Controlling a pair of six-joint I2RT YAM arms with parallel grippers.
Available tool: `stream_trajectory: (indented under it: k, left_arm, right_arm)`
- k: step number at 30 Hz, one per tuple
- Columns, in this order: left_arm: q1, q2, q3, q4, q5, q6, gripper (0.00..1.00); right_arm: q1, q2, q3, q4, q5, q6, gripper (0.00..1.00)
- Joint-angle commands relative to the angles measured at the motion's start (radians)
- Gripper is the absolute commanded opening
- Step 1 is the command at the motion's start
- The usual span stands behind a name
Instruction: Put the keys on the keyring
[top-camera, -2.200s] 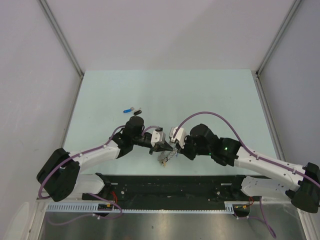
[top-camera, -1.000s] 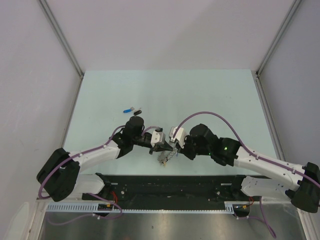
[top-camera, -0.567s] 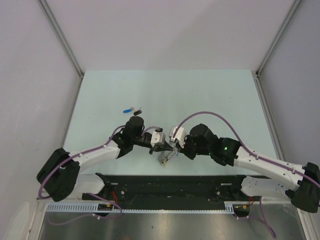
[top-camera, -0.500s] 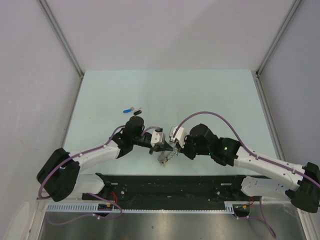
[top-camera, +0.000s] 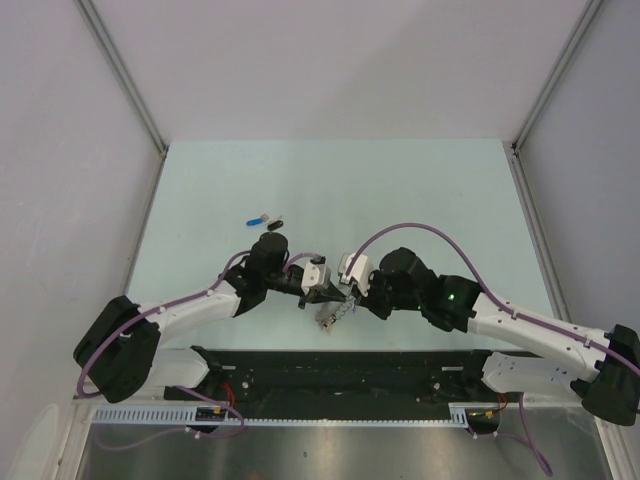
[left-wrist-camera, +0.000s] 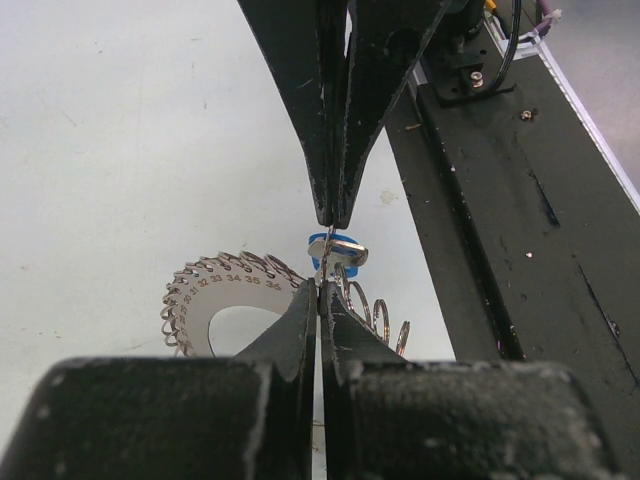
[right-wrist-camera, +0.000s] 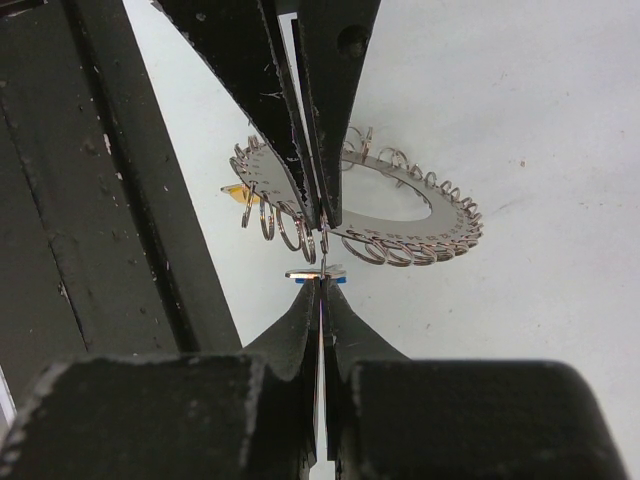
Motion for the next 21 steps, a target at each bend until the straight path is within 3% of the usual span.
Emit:
stream_trajectory:
  k: [1, 21]
  left_arm:
    - [0.004, 0.000, 0.035, 0.015, 0.059, 0.028, 0.00]
    - [0.004, 0.008, 0.038, 0.011, 0.083, 0.044, 0.00]
  right_arm:
    - [-0.004, 0.000, 0.010, 0.026, -0.009, 0.014, 0.00]
    - [-0.009, 0.014, 0.010, 0.051, -0.077, 0.014, 0.00]
